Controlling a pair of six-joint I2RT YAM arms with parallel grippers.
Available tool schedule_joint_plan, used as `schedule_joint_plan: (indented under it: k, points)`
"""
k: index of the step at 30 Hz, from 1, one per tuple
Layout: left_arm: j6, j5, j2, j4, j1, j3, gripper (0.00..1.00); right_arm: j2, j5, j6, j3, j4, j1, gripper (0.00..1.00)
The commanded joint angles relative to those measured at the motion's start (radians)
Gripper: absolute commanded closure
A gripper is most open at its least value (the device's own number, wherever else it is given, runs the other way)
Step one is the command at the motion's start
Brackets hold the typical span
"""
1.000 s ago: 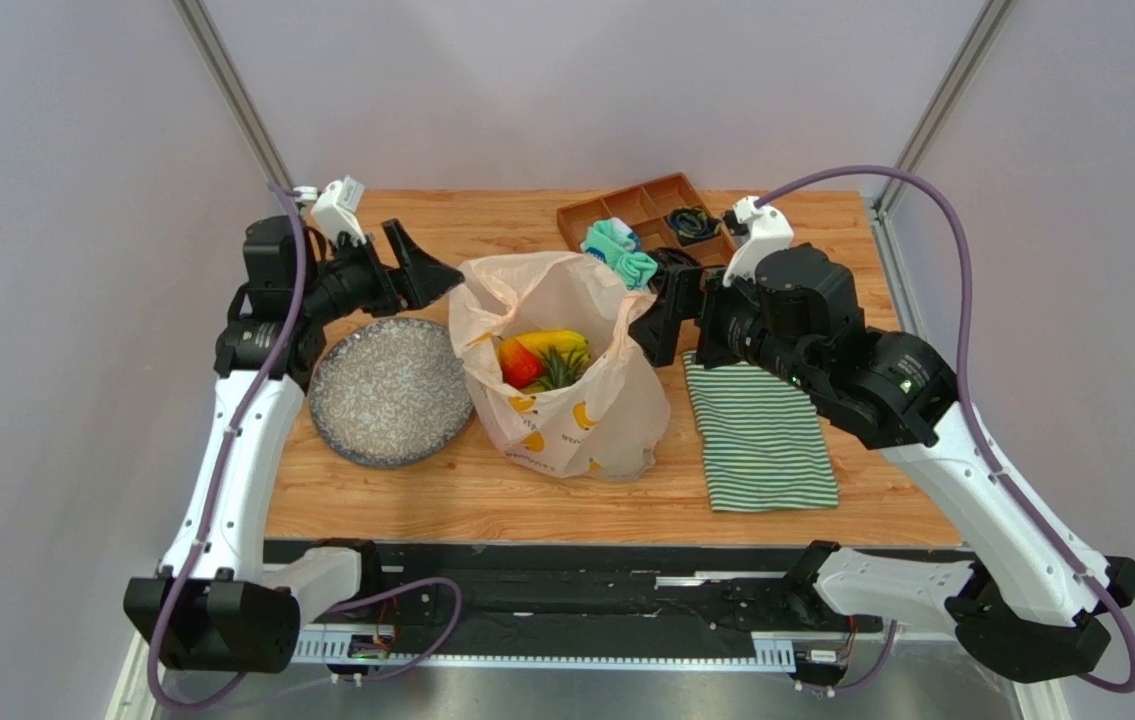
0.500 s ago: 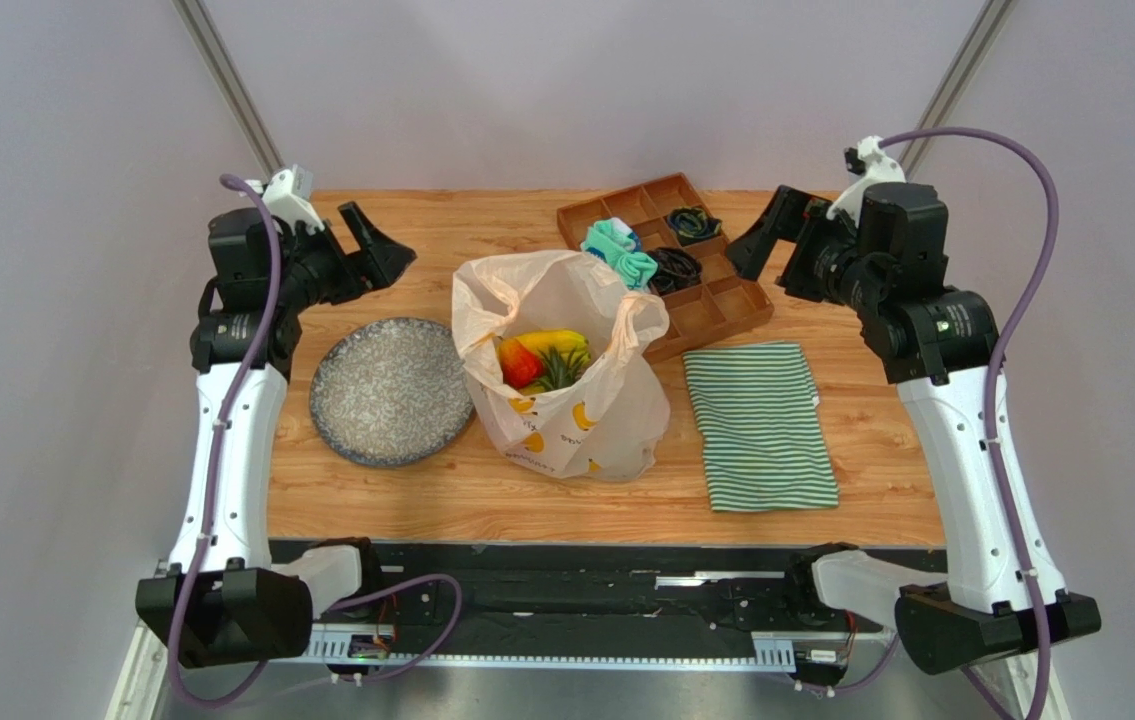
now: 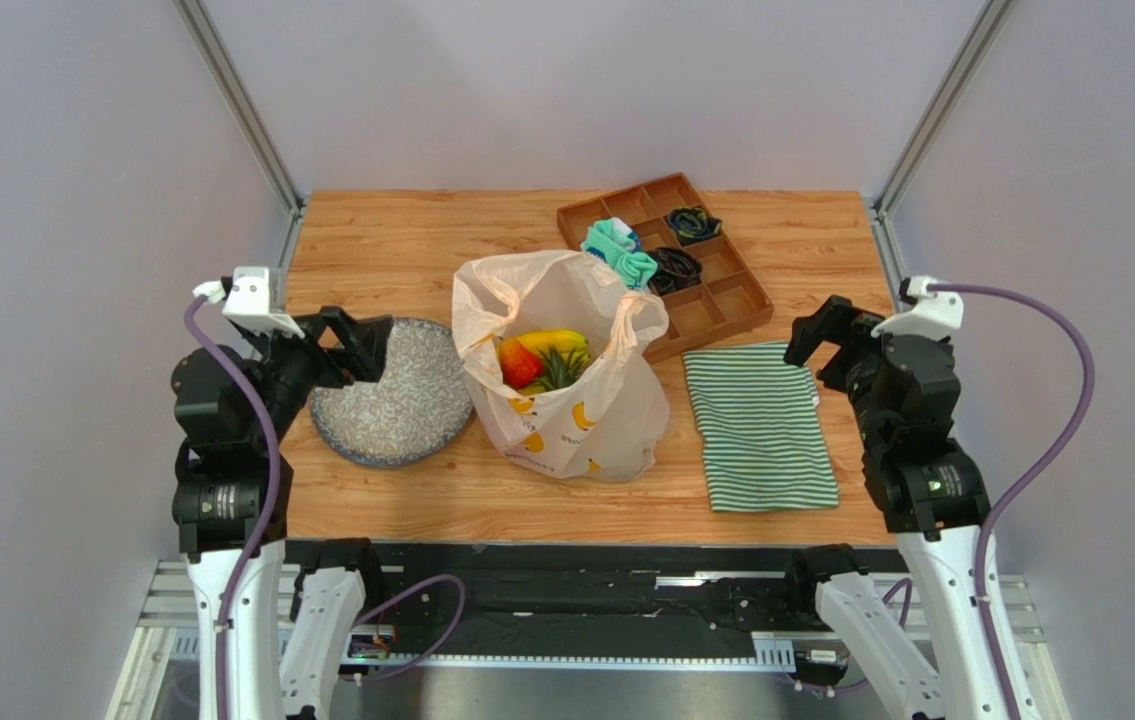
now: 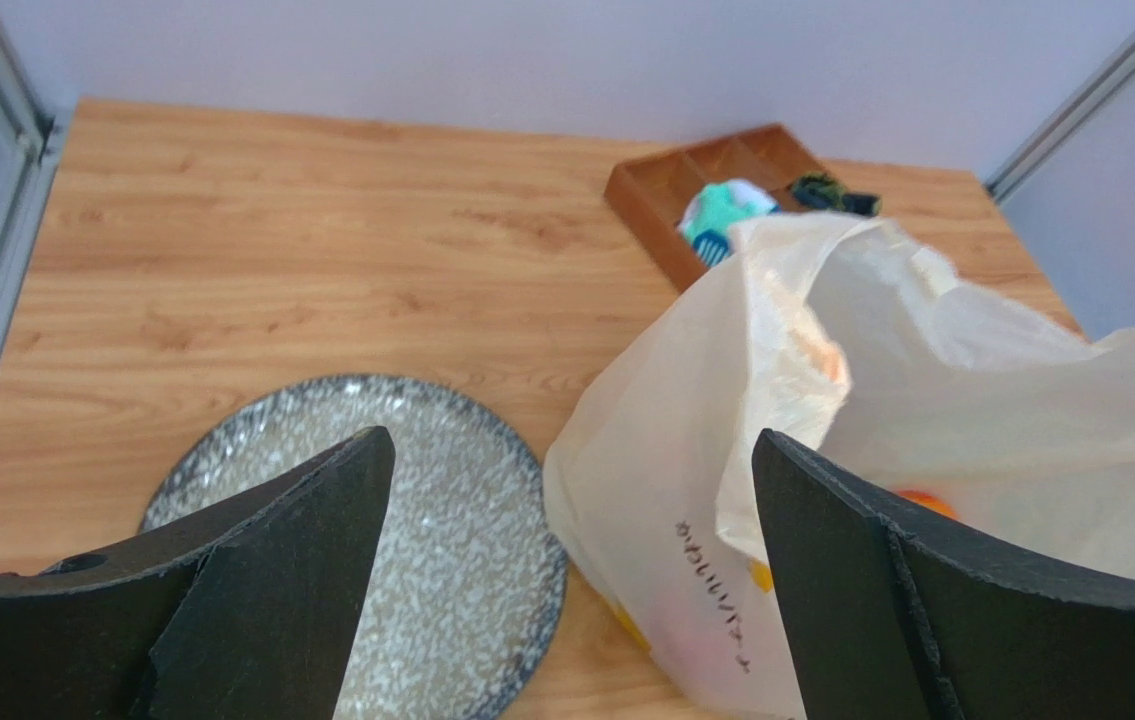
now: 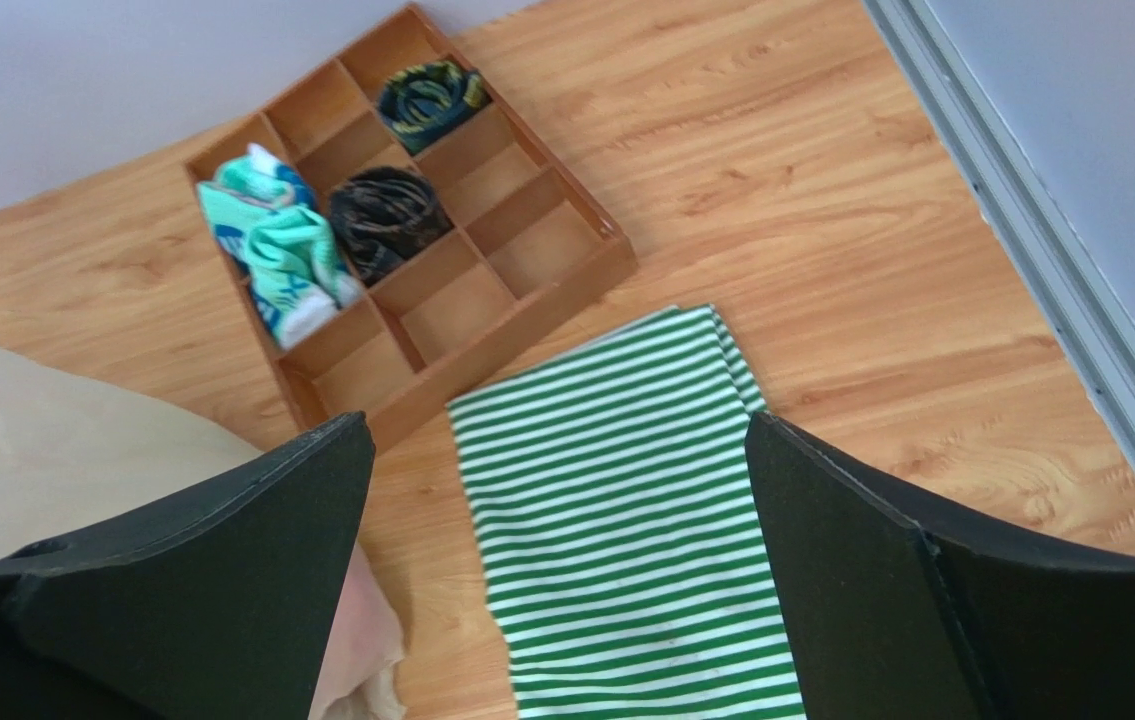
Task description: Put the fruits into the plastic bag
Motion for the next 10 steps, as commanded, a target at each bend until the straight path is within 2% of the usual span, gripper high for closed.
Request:
schedule_joint_plan:
  k: [1,10]
  points:
    - [0.054,-0.064,-0.018,-0.022,0.005,-0.082,0.02,-0.053,0.085,-0.033,-0.109,0.171,-0.002,0.00]
    - [0.054,-0.065,-0.058,-0.005,0.005,-0.099,0.02,-0.045,0.085,-0.072,-0.100,0.168,-0.003,0.00]
